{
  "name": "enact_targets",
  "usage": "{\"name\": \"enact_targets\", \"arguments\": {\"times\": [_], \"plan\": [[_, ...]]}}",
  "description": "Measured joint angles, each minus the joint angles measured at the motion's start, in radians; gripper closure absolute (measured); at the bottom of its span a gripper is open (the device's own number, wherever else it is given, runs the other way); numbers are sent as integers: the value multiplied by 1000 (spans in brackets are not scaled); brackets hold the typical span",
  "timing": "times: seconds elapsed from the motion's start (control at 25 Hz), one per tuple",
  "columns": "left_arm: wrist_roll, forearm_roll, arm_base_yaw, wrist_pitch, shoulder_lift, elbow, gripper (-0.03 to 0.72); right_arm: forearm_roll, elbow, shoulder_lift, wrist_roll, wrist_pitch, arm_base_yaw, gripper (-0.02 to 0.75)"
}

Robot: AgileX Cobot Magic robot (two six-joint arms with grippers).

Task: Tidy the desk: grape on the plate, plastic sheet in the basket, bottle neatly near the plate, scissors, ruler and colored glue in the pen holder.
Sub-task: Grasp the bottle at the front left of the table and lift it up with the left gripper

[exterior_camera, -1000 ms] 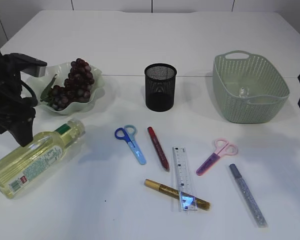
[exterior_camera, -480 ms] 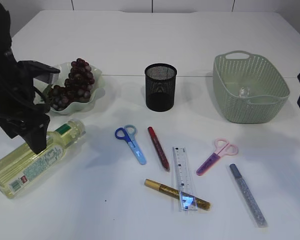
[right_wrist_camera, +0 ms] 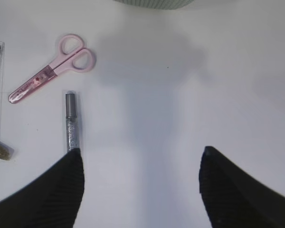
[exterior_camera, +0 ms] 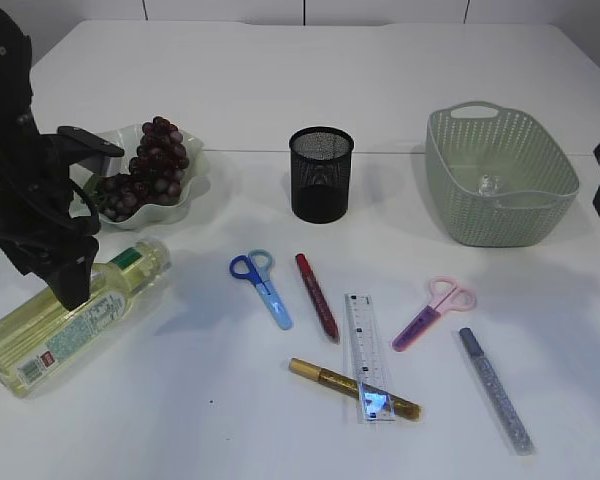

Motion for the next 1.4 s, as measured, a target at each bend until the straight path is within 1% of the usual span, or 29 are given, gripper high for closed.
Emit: {"name": "enact_targets", "arguments": {"times": [0.32,0.48,0.88,1.4], "plan": [[10,-6,0,-12,31,2,38,0,0,0,0,-2,0,155],[10,-13,0,-33,52,27,38,0,0,0,0,-2,0,155],[10,2,0,-86,70,47,39,0,0,0,-2,-2,0,155],[10,2,0,-122,88,47,69,1,0,0,-2,-2,0,155]]}}
